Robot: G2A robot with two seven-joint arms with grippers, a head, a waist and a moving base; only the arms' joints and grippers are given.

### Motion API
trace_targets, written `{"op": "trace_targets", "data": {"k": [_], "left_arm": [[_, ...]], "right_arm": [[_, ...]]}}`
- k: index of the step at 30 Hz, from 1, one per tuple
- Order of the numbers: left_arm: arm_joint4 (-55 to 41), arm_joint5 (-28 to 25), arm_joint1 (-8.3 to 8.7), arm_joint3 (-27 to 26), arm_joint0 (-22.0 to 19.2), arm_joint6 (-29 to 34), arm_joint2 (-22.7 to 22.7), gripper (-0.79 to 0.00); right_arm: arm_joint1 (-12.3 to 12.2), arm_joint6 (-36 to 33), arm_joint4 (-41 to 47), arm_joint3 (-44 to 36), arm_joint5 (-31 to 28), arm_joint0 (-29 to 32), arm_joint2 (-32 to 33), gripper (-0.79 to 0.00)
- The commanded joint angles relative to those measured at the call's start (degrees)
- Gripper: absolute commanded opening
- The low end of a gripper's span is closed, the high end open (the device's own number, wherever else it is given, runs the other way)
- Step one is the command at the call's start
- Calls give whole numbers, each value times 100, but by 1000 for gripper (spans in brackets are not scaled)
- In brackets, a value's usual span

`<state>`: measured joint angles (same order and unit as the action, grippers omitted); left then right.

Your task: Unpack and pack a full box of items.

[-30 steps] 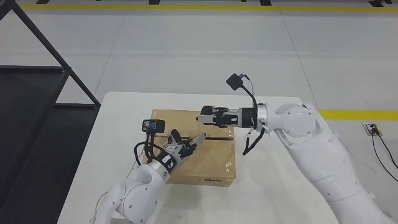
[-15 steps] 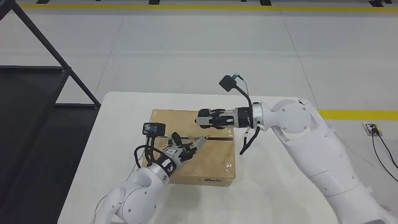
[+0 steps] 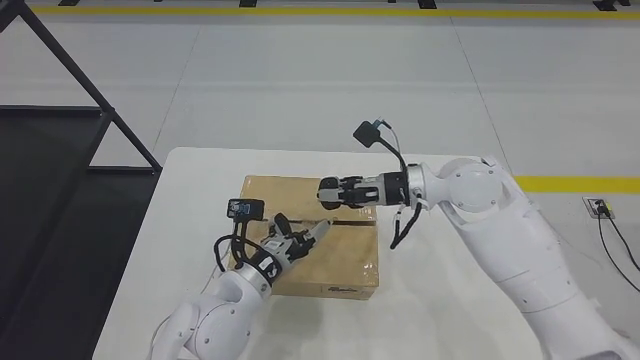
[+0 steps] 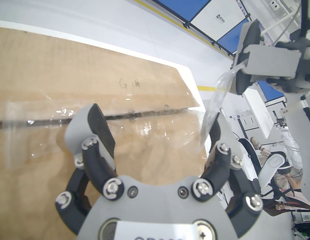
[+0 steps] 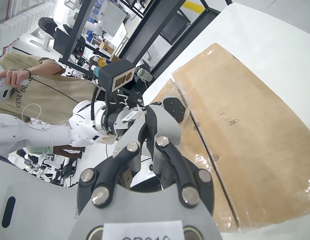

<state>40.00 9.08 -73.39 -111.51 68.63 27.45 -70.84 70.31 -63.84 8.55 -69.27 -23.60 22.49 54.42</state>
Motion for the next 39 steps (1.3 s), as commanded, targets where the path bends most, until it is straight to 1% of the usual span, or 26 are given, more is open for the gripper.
{"op": "trace_targets", "data": {"k": [1, 2, 3, 5, 7, 8, 12, 18, 19, 21, 22, 24, 29, 30, 34, 39], "left_arm": [[-53, 9, 1, -12, -32, 7, -64, 0], [-55, 23, -2, -13, -62, 14, -62, 0], [-47, 54, -7, -5, -103, 18, -45, 0], [-51, 99, -17, 27, -173, 33, -1, 0], [-50, 148, -28, 53, -235, 30, 42, 0], [-50, 170, -35, 66, -266, 24, 66, 0], [-17, 208, -50, 99, -320, 19, 140, 0], [61, 228, -67, 179, -397, 23, 228, 0], [72, 232, -70, 186, -400, 25, 242, 0], [103, 223, -72, 191, -394, 28, 256, 0], [112, 210, -74, 175, -383, 37, 280, 0], [132, 224, -78, 141, -365, 38, 305, 0], [115, 245, -85, 130, -362, 12, 272, 0], [105, 247, -85, 138, -359, 15, 263, 0], [51, 244, -92, 194, -383, 50, 248, 0], [-93, 301, -109, 292, -440, 100, 238, 0]], "right_arm": [[-28, 9, 99, -2, -77, 92, 97, -471], [-38, 40, 211, -21, -110, 154, 152, -462], [-48, 95, 311, -45, -134, 222, 205, -428], [-66, 174, 517, -125, -219, 353, 307, -437], [-86, 226, 668, -207, -289, 462, 404, -468], [-96, 283, 688, -250, -308, 516, 445, -471], [-130, 361, 812, -428, -328, 688, 574, -449], [-156, 417, 987, -666, -297, 866, 671, -477], [-158, 428, 963, -692, -269, 868, 671, -471], [-165, 434, 830, -720, -163, 838, 664, -403], [-163, 499, 718, -724, -115, 820, 648, -345], [-150, 618, 554, -708, -59, 788, 587, -259], [-138, 701, 471, -561, -30, 744, 548, -99], [-137, 676, 497, -536, -32, 739, 547, -86], [-135, 648, 512, -486, -52, 727, 536, -77], [-135, 684, 505, -470, -56, 748, 537, -77]]}}
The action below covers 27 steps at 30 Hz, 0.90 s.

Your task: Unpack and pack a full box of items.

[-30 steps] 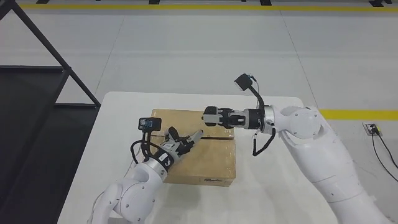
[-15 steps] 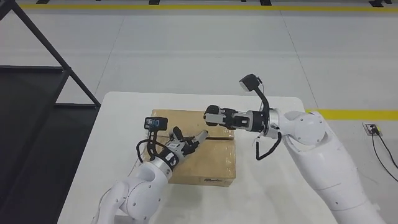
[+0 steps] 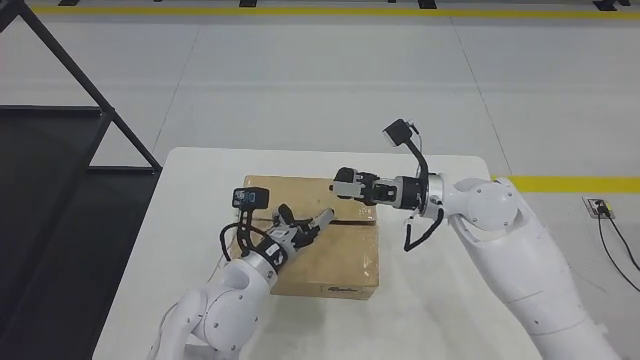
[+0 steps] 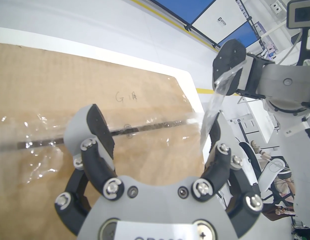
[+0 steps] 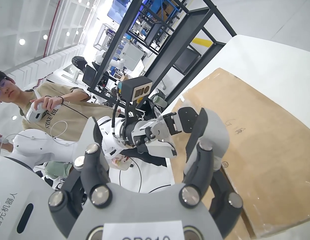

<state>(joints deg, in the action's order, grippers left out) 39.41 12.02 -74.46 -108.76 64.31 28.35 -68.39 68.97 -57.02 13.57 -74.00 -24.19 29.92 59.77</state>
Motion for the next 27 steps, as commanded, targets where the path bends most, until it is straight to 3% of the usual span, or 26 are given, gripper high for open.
{"op": "trace_targets", "data": {"k": [1, 12, 27], "left_arm": [[-77, 11, -4, 40, -18, 25, -24, 0], [-435, -101, -18, 248, -51, 69, -119, 0], [241, -36, -45, 349, -169, -22, 219, 0]], "right_arm": [[-3, -3, 2, 6, 0, 11, 7, -74], [-9, -51, 58, -54, -9, 57, 11, -37], [50, 127, 195, -346, -69, 83, -135, -3]]}}
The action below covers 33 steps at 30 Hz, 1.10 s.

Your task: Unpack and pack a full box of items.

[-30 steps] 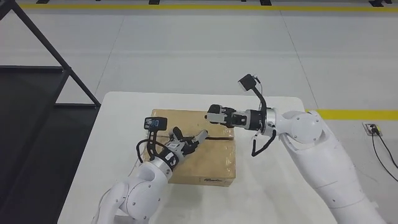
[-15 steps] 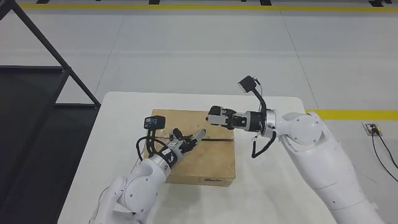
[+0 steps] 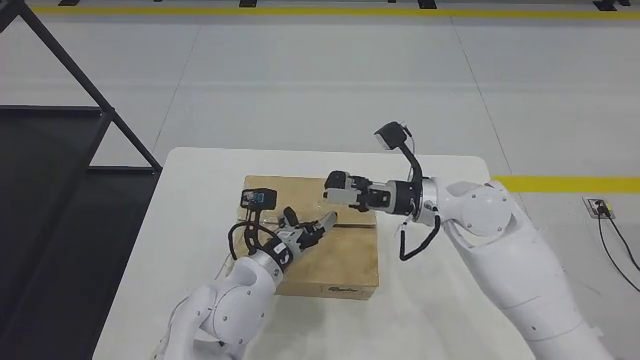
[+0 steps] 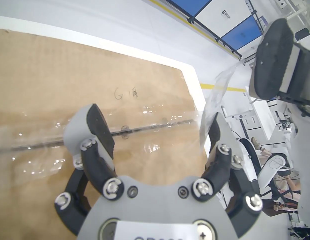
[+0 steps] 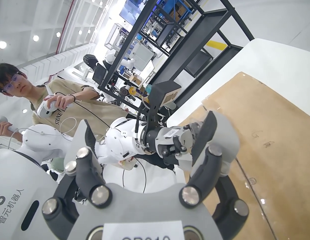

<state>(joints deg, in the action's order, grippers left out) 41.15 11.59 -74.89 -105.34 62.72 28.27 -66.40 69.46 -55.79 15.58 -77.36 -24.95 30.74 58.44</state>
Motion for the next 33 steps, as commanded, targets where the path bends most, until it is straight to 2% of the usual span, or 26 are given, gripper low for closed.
{"op": "trace_targets", "data": {"k": [1, 7, 18, 25, 33], "left_arm": [[115, 19, -5, 7, -15, -36, 47, 0], [376, 88, -18, -205, 33, -150, 125, 0], [348, 120, -49, -303, 112, -234, 130, 0], [442, 110, -51, -338, 200, -170, 134, 0], [761, 159, -80, -229, 97, -111, 302, 0]], "right_arm": [[1, 4, -12, -19, 16, 2, -2, 0], [-7, 248, -103, 27, -73, 74, 88, 0], [-154, 608, -89, -285, -252, 579, 764, 0], [-184, 270, 219, -408, -248, 664, 820, -6], [-132, -146, 393, -396, 32, 415, 491, 0]]}}
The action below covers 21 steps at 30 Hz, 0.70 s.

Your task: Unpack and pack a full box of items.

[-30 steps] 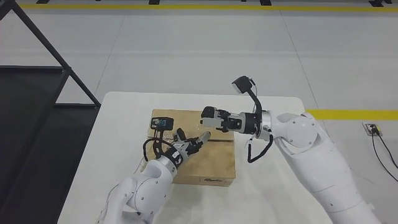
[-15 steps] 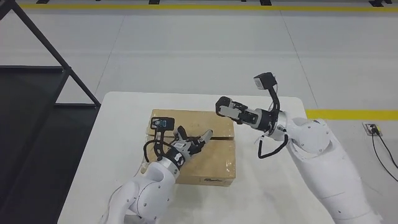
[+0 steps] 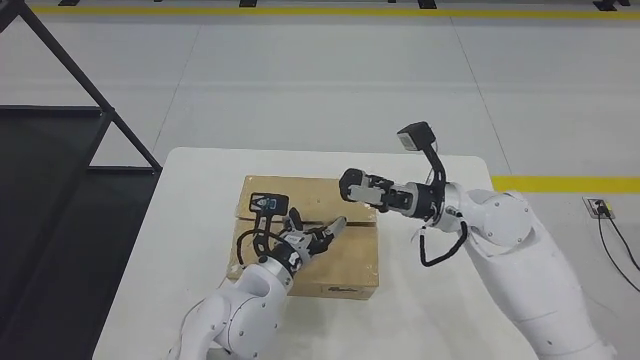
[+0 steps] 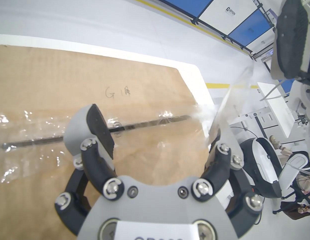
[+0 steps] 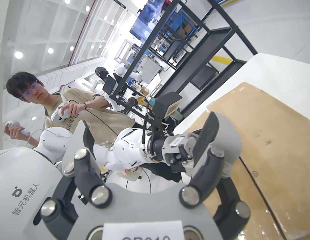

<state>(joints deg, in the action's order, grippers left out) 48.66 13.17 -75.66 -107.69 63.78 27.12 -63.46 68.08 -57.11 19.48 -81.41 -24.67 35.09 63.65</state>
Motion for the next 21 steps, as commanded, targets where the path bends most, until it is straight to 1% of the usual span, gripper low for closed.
{"op": "trace_targets", "data": {"k": [1, 6, 12, 21], "left_arm": [[28, -6, -7, 15, -19, 16, 23, 0], [109, 14, -26, 65, -60, 61, 75, 0], [131, -39, -39, 169, -34, 51, 73, 0], [197, -146, -52, 210, 78, -32, 72, 0]], "right_arm": [[17, -53, 34, 2, 7, -45, -81, 0], [65, -382, 266, -18, -51, -158, -315, 0], [98, -748, 107, 96, 31, -392, -537, 0], [101, -803, -455, 307, 387, -683, -648, 0]]}}
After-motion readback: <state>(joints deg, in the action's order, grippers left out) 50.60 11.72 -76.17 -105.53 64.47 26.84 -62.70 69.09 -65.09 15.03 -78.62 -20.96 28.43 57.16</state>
